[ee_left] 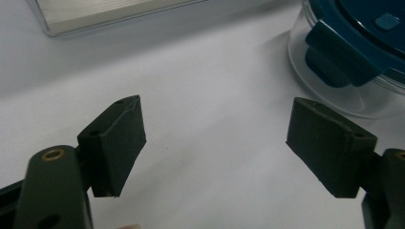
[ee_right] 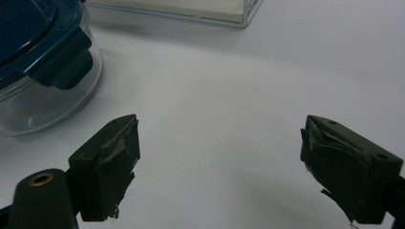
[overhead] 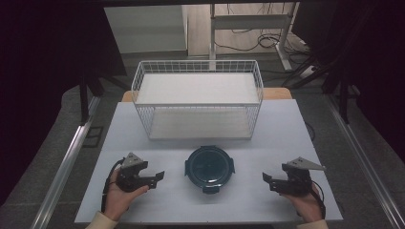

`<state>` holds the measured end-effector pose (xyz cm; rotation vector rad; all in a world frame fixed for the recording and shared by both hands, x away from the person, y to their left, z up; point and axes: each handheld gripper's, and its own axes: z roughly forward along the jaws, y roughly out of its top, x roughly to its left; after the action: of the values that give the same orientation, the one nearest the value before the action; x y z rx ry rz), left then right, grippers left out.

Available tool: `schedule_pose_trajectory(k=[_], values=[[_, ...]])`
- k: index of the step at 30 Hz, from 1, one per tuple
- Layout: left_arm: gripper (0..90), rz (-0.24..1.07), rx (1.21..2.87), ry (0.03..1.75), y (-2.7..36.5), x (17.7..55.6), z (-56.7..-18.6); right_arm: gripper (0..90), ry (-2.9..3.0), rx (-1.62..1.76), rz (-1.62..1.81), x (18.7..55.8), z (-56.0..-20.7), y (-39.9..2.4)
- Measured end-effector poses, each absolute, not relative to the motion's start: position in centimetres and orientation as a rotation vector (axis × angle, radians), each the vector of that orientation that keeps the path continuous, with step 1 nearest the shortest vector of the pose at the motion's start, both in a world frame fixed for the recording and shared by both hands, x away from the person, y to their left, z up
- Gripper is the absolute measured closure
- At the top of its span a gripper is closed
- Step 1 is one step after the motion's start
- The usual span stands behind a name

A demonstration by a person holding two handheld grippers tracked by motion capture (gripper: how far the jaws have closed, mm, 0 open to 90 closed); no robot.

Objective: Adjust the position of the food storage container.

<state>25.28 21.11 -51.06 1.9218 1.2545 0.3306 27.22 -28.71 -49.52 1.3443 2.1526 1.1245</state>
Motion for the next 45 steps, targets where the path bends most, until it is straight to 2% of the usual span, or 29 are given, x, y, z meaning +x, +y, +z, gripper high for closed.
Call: schedule_pose_trajectory(k=[7,13,21,31,32,34,38,43,45], values=[[20.3,0.332,1.906,1.28,21.0,25.8,-50.9,17.0,2.145,1.319,1.128,27.2,-49.5,-29.0],[20.0,0.283,1.844,1.278,20.4,25.8,-49.6,18.6,2.146,1.313,1.128,27.1,-49.5,-29.0],[20.0,0.322,1.872,1.289,20.6,25.8,-49.9,21.5,2.117,1.363,1.154,27.3,-49.3,-29.0],[21.1,0.347,1.923,1.255,20.6,25.5,-50.4,35.3,2.214,1.331,1.141,27.6,-47.1,-27.4],[21.1,0.346,1.934,1.247,20.4,25.4,-50.4,40.1,2.238,1.336,1.148,27.7,-46.8,-26.8],[21.1,0.347,1.938,1.244,20.4,25.4,-50.5,42.4,2.252,1.337,1.154,27.8,-46.7,-26.5],[21.1,0.356,1.929,1.25,20.4,25.2,-50.3,54.3,2.31,1.28,1.185,28.5,-45.6,-24.7],[21.2,0.368,1.916,1.263,20.2,25.1,-50.2,63.3,2.352,1.267,1.141,28.8,-45.1,-23.8],[21.2,0.368,1.92,1.265,19.9,25.1,-50.2,72.2,2.366,1.251,1.149,29.0,-44.9,-23.5]])
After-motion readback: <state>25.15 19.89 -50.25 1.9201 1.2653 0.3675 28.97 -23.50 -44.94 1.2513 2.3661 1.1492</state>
